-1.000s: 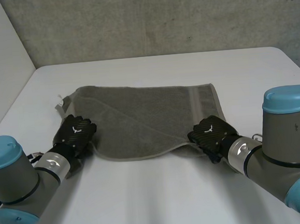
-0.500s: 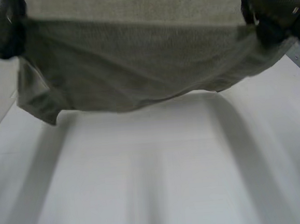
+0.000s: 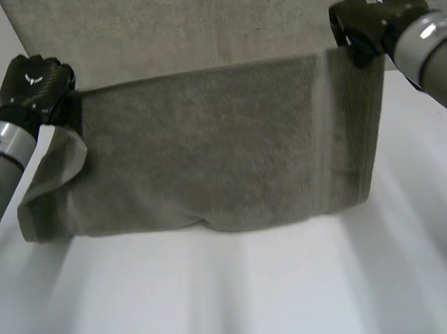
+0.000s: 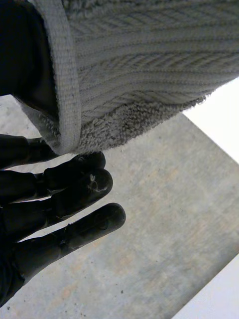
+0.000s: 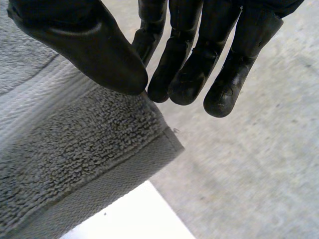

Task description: Fold the towel.

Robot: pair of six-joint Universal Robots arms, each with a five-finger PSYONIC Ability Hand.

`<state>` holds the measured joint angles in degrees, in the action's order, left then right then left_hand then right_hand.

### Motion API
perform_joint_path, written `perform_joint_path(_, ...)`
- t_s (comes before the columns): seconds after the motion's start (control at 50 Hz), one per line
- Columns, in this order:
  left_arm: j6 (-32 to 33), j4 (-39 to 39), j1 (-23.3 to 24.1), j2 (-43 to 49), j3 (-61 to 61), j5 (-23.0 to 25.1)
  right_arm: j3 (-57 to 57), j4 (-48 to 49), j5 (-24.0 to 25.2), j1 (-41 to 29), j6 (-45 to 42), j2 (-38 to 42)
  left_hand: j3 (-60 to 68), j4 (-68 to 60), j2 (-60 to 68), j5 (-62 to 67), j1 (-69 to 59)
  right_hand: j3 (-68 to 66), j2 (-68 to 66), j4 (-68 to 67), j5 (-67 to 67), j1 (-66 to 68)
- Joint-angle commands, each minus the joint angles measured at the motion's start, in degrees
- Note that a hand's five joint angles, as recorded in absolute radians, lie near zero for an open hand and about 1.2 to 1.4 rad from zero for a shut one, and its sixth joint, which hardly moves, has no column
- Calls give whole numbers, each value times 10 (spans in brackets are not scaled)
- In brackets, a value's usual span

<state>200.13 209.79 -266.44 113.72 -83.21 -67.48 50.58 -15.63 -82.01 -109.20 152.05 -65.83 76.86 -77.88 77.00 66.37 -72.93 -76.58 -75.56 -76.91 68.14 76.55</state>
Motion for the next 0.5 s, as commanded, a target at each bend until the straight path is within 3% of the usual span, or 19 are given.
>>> perform_joint_path(0.02,-4,-3,19,61,187,-5,-254,32,-60,-37,2,130,31,-21,30,36,-71,-34,-44,-31,19,34)
perform_joint_path(0.1,-51,4,47,63,295,-5,-420,60,-95,-39,-2,181,31,-21,30,36,-71,-34,-44,-31,19,34)
perform_joint_path(0.2,-113,4,54,59,365,-3,-500,57,-97,-44,3,198,31,-21,30,36,-71,-34,-44,-31,19,34)
perform_joint_path(0.38,-142,4,52,60,331,5,-439,18,-81,-49,4,181,31,-21,30,36,-71,-34,-44,-31,19,34)
perform_joint_path(0.5,-141,4,18,63,224,10,-359,-31,-51,-42,2,176,31,-21,30,36,-71,-34,-44,-31,19,34)
